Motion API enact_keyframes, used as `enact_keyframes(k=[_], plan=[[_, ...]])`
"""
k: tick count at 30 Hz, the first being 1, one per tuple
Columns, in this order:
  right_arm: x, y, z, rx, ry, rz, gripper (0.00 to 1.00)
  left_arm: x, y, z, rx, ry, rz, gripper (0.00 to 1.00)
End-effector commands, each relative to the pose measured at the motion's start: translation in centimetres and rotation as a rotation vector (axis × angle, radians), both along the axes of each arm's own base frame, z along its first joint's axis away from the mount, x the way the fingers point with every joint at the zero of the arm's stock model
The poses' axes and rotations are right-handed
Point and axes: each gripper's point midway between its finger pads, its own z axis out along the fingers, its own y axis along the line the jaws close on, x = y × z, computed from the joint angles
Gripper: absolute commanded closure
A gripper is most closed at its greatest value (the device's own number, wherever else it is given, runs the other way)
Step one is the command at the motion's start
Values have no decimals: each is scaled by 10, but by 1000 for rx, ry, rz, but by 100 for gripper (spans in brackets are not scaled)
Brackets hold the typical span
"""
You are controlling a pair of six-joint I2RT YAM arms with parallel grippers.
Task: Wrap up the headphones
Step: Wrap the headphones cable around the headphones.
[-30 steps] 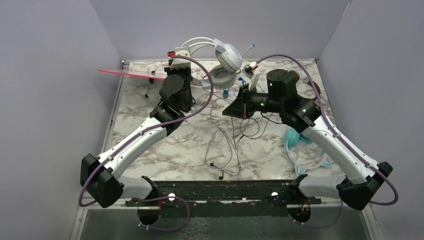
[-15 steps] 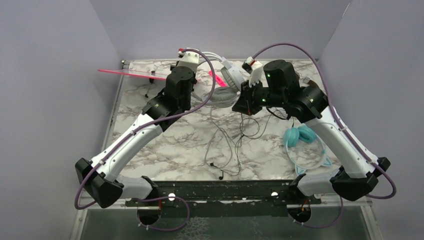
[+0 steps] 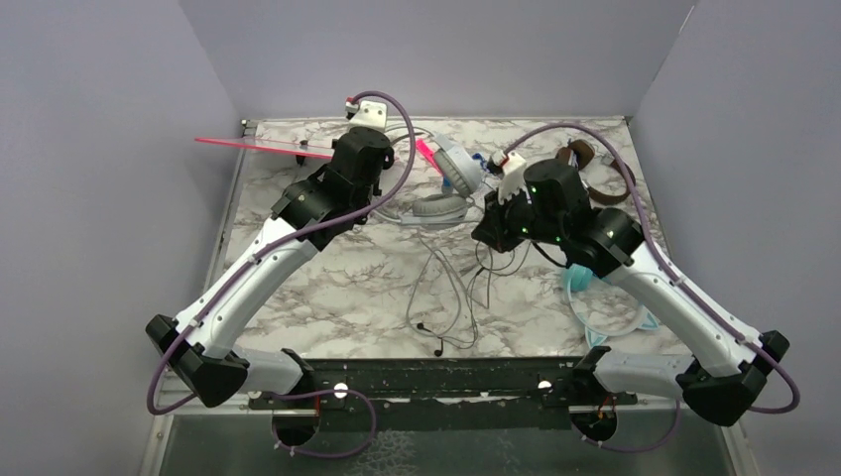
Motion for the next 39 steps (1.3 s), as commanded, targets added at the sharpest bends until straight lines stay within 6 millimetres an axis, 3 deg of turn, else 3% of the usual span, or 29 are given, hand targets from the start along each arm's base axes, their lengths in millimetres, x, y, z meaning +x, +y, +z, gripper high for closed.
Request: enact_keyframes(k=[1,3,9,12,17,20,23,25,28,33,36,39], plan=[[18,-9,22,175,-191,-107,99,-21,41,-4,-4,80,183,100],[22,-9,13,139,-184,-116,99,-22,41,-13,55,133,162,100],[39,-47,6,-79,-222,-240,98,-34,60,-32,167,208,213,100],[47,-59,2,-123,-258,-300,91,-36,55,-37,149,228,194,100],[70,-80,-8,-232,-320,-437,91,-38,48,-45,143,272,160,100],[82,-91,-6,-236,-374,-538,90,-39,45,-46,131,285,146,100],[91,-97,-1,-217,-446,-600,82,-42,43,-44,117,288,128,100],[94,-109,8,-222,-487,-667,77,-44,46,-45,126,288,132,100],[95,-122,28,-228,-581,-707,76,-45,47,-48,128,294,131,100],[96,-133,58,-237,-693,-731,89,-47,42,-48,107,301,102,100],[102,-120,80,-217,-749,-638,92,-48,36,-50,103,305,52,100],[107,-93,110,-179,-821,-484,84,-51,28,-54,102,328,-19,100]])
